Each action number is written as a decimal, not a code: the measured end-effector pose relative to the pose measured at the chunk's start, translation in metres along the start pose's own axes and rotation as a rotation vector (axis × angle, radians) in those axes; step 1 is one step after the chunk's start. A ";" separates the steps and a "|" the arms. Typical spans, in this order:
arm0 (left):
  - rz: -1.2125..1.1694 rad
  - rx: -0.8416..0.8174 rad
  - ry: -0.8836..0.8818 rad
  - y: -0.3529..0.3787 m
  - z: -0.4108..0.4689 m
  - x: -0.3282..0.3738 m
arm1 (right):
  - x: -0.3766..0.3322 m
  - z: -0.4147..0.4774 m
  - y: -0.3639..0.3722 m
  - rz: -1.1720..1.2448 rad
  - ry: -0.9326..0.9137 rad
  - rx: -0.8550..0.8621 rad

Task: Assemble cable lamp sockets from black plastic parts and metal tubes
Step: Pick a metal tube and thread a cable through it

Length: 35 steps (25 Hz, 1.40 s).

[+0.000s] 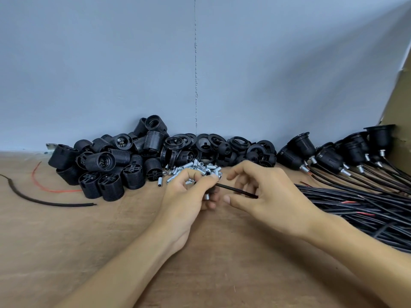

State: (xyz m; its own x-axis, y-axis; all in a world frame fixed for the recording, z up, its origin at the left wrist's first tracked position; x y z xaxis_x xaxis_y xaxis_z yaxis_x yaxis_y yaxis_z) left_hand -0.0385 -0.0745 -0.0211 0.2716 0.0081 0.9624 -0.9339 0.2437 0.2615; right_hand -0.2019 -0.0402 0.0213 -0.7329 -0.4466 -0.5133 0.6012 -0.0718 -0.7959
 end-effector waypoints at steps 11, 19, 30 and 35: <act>0.009 0.146 0.096 -0.013 0.003 0.000 | 0.020 0.005 -0.027 -0.132 0.101 -0.002; 0.246 0.031 0.124 -0.005 0.000 -0.006 | 0.018 0.007 -0.033 0.040 0.191 -0.035; 0.357 -0.037 0.156 0.002 -0.003 -0.004 | 0.028 0.009 -0.005 1.246 0.440 -0.223; 0.456 -0.084 0.170 0.005 -0.005 -0.005 | 0.037 0.009 -0.001 1.483 0.498 -0.125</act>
State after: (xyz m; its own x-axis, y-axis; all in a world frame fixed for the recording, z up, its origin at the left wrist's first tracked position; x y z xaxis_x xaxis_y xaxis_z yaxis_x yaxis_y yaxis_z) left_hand -0.0432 -0.0689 -0.0254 -0.1196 0.2884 0.9500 -0.9464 0.2560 -0.1969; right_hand -0.2265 -0.0650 0.0055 0.4220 0.2806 -0.8621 0.8423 0.2303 0.4873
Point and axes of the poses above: each hand's wrist, its own z-axis towards the middle knuckle, its own y-axis out of the palm, x = y × z, the point moved 4 cm from there along z, towards the middle knuckle, and after that the axes turned 8 degrees about -x, right-handed, at the moved point
